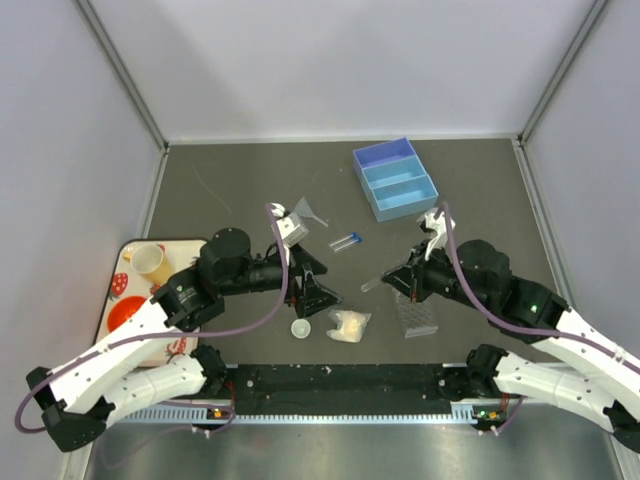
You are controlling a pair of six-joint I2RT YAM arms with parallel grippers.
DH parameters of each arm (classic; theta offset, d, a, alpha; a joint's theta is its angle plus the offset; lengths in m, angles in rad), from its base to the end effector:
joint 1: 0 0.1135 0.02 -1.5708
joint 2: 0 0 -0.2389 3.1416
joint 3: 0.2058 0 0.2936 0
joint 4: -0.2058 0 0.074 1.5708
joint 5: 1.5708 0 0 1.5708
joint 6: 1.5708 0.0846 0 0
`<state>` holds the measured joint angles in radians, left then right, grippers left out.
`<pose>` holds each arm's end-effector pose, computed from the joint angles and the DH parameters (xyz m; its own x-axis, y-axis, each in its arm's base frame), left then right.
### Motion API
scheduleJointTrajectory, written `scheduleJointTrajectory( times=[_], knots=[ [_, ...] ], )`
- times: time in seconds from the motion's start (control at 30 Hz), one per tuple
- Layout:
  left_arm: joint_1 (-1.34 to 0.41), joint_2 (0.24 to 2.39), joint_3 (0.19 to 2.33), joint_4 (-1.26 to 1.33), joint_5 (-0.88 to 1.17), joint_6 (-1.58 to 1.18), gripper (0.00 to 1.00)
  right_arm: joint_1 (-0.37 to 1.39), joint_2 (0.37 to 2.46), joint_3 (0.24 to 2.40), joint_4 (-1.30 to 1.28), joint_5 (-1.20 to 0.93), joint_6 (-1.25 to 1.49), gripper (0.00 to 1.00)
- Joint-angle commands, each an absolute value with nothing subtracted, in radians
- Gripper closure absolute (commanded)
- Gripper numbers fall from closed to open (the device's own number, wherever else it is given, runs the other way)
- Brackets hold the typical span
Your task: Organize the chemistry lab equipment
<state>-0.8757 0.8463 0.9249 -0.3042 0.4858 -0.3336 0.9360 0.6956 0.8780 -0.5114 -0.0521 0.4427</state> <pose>0.1544 -0.2469 0.3415 -0.4532 0.0913 -0.8867 0.8702 0.2611 -0.4178 0.1497 0.2106 0.3265 -0.5301 0.0016 -0.8479 -0.6709 0.6107 0.4206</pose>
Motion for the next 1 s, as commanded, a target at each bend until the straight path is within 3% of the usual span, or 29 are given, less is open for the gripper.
scheduleJointTrajectory(
  times=[0.0,0.3,0.97],
  knots=[
    [-0.874,0.805,0.953,-0.376,0.246,-0.31,0.01,0.936,0.71,0.908,-0.638,0.338,0.431,1.0],
    [-0.874,0.788,0.885,-0.364,0.176,-0.305,0.01,0.927,0.755,0.801,-0.689,0.59,0.572,1.0],
    [-0.876,0.801,0.824,-0.316,0.193,-0.278,0.01,0.927,0.834,0.712,-0.684,0.52,0.675,1.0]
  ],
)
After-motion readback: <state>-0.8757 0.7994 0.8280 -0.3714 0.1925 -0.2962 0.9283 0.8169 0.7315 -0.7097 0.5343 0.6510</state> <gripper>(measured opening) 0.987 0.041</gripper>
